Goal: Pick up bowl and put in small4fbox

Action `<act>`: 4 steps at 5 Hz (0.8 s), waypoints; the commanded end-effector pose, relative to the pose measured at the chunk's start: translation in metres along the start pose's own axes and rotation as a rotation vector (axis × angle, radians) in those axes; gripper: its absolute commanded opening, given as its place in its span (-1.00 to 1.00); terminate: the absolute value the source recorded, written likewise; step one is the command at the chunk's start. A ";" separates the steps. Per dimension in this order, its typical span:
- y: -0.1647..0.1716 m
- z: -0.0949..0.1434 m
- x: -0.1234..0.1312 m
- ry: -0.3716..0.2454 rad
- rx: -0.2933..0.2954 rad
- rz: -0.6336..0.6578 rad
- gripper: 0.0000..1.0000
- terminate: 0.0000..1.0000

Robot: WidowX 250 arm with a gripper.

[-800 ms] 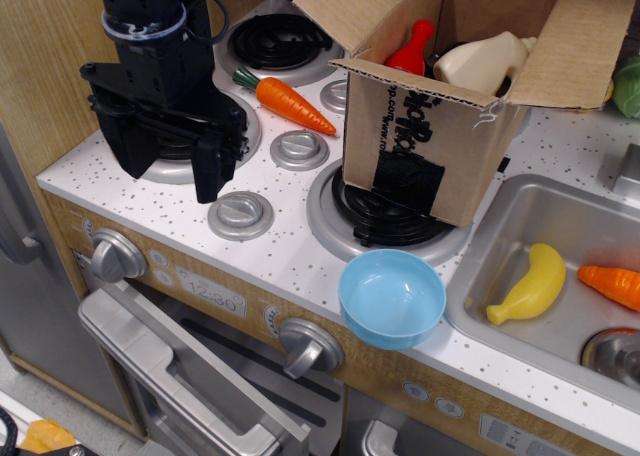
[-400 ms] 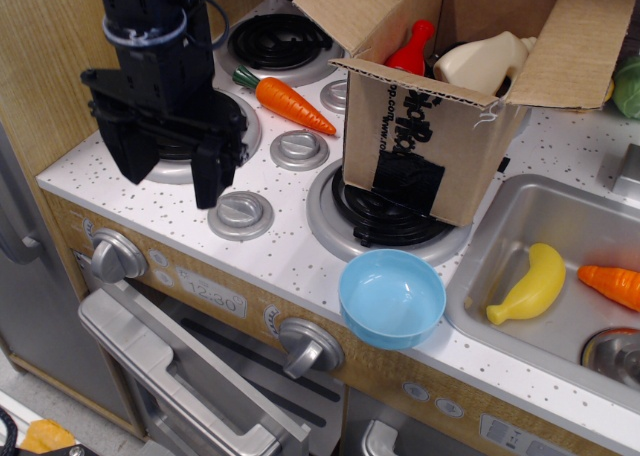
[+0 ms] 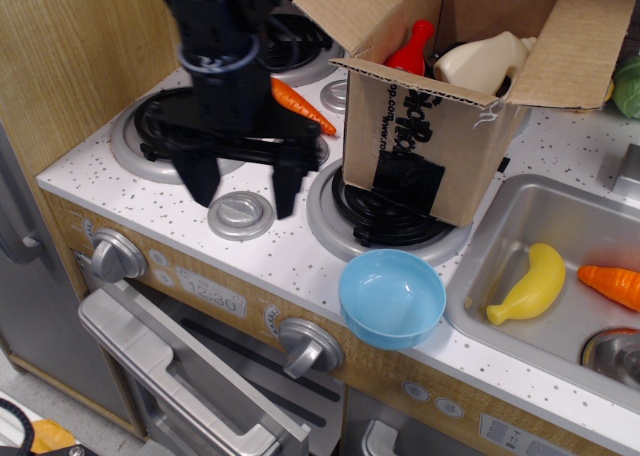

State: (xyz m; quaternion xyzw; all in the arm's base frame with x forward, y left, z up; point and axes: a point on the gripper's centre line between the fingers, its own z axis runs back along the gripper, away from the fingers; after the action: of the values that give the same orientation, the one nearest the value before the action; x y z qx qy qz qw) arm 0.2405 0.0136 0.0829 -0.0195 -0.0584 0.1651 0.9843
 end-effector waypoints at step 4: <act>-0.050 -0.078 -0.006 -0.048 -0.061 0.162 1.00 -1.00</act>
State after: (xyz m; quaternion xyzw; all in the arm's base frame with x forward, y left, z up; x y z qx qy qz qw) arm 0.2532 -0.0384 -0.0030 -0.0477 -0.0682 0.2525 0.9640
